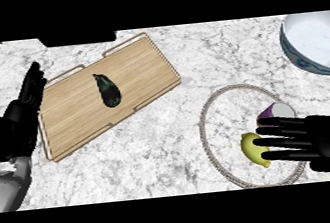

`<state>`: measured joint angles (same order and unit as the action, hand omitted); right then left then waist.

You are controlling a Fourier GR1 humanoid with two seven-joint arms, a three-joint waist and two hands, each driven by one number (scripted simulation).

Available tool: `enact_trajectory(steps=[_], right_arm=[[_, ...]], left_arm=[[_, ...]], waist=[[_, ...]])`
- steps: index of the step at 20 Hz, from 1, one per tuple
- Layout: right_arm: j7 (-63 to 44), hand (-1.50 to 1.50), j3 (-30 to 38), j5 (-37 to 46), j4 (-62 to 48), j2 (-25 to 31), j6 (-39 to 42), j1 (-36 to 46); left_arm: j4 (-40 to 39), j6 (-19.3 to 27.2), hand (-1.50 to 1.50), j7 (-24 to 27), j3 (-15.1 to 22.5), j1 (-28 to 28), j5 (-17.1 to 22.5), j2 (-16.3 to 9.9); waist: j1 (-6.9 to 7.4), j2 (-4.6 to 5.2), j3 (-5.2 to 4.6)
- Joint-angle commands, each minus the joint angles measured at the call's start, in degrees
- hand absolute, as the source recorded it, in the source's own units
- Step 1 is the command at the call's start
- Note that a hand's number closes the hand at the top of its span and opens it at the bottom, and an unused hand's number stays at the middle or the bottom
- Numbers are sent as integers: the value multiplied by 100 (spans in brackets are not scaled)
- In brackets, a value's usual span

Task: Pick the lemon from the placemat and place it in the bowl

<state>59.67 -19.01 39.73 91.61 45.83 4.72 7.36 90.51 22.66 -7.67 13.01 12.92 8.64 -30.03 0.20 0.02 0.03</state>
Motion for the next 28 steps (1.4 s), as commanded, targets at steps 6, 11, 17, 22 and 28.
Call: enact_trajectory(steps=[6,11,17,22,28], right_arm=[[-318,-150,-190,1391,-401,-803,-407,80],[-245,-150,-26,1747,-687,-1222,-339,165],[-65,-150,2,2032,-1449,-1779,-376,648],[18,-150,-43,2410,-1479,-2006,-736,213],[122,150,-218,2935,-1833,-2299,-1561,406]], left_arm=[[-337,13,0,14,-3,252,-648,641],[146,-524,0,-170,-508,-88,-573,453],[-606,-812,0,221,-825,218,-649,733],[131,-821,0,-222,-791,-186,-999,845],[123,-744,0,-260,-791,-27,-1072,1037]], waist=[[-32,3,-3],[-9,-6,-3],[-15,4,-4],[-14,-5,-3],[-10,-2,-1]])
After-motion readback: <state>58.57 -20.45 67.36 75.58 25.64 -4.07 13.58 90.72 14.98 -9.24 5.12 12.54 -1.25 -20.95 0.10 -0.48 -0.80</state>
